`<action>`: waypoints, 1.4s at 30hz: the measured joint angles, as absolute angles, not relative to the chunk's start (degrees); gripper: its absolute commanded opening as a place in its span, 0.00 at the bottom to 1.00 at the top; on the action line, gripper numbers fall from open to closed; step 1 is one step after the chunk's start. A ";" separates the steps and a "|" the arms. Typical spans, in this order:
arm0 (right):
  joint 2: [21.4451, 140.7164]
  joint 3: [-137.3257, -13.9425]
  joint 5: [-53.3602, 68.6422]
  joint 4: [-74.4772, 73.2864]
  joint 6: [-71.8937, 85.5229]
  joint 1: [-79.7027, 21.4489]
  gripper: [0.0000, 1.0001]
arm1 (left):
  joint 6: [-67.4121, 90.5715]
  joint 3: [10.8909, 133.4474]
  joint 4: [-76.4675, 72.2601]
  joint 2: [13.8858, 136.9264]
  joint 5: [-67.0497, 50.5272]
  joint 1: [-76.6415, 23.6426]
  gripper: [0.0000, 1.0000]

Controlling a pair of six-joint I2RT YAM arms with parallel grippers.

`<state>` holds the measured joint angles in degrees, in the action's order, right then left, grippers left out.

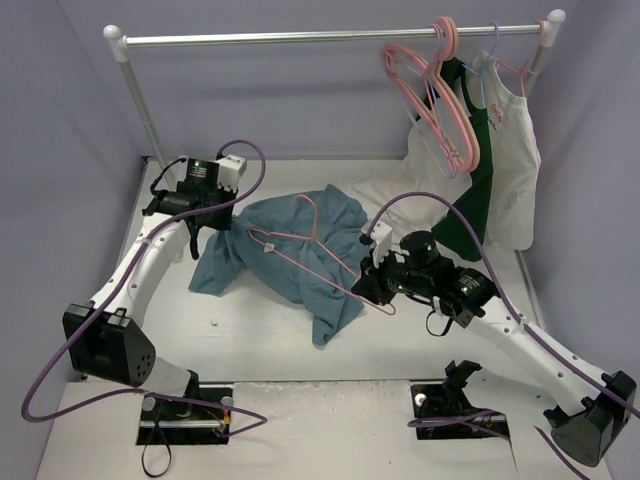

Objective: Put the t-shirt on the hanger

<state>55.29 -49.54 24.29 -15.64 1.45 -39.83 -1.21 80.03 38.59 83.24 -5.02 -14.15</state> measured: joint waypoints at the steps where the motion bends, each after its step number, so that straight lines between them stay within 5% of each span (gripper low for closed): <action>1: 55.55 -49.47 24.27 -15.33 1.45 -39.92 0.00 | -1.19 80.03 38.74 83.24 -5.26 -14.15 0.00; 12: 56.77 -45.50 23.29 -7.57 1.43 -43.11 0.00 | -1.10 81.52 40.51 82.72 -8.36 -14.15 0.00; 32: 60.40 -31.33 31.42 31.83 1.45 -43.29 0.00 | -2.81 97.80 52.40 80.14 -13.58 -22.96 0.00; 42: 60.99 -32.82 36.97 42.41 4.34 -32.49 0.00 | -2.74 108.88 55.37 79.99 -11.94 -31.55 0.00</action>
<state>60.99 -32.82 36.97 42.41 4.34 -32.49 -2.74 108.88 55.37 79.99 -11.94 -31.55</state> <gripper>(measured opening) 0.081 0.028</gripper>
